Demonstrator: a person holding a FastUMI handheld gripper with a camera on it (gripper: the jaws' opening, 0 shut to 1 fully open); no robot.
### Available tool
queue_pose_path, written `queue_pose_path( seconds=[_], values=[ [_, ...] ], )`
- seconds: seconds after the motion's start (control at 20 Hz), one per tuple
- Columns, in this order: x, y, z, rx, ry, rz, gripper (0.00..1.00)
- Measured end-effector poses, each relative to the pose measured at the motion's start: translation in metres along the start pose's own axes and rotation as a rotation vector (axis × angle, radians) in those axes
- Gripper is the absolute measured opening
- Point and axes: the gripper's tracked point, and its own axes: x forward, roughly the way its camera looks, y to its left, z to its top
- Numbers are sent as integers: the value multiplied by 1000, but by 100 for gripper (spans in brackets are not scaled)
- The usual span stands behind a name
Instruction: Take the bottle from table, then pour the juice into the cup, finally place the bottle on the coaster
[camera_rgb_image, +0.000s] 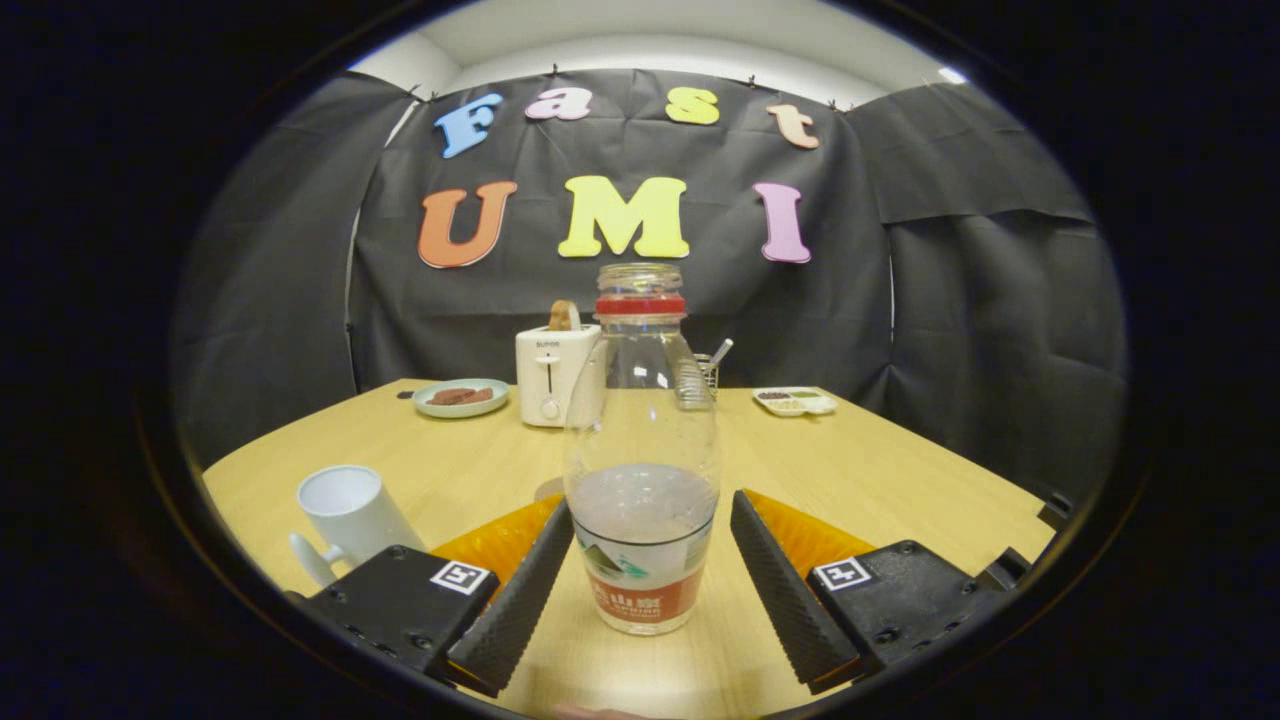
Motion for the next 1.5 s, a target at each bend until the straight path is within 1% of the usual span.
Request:
queue_pose_path(
  seconds=[0.25,0.45,0.55,0.65,0.75,1.05,1.3,1.5],
  values=[
    [6,5,6,-16,-42,27,100],
    [15,-1,0,8,-8,2,100],
    [15,1,-1,-7,-8,8,96],
    [13,1,-1,-16,-11,16,86],
    [10,1,-2,-24,-7,29,83],
    [5,-19,-1,-46,30,7,82],
    [-8,-28,14,-135,44,17,82],
    [-22,-25,35,-216,0,10,82]
  ],
)
